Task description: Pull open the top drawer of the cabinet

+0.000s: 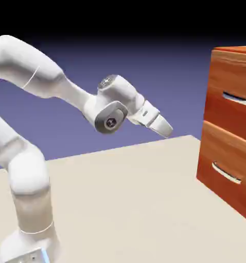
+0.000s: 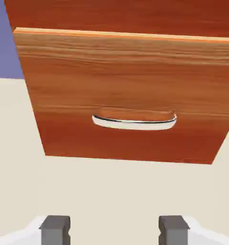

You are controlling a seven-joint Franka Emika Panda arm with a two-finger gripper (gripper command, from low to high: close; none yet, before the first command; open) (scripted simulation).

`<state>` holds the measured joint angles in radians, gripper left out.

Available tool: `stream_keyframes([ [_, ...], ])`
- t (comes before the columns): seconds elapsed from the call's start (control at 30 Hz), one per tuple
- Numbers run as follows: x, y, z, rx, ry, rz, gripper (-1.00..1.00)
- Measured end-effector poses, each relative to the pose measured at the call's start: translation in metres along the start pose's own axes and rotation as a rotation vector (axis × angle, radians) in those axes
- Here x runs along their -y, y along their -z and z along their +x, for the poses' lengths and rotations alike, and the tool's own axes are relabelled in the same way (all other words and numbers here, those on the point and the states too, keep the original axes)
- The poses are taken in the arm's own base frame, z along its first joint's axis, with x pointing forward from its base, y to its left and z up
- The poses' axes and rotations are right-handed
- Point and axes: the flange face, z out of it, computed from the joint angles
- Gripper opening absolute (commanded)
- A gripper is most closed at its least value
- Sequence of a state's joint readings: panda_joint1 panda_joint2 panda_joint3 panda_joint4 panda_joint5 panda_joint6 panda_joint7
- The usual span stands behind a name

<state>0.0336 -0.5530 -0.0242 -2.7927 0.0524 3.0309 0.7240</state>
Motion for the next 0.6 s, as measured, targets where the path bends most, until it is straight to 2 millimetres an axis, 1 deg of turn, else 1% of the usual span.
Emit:
stream_keyframes([
  [0.3,-0.012,-0.03,0.041,0.106,-0.315,0.04,0.0],
  [0.6,-0.028,-0.067,0.067,0.187,-0.609,0.072,0.0],
])
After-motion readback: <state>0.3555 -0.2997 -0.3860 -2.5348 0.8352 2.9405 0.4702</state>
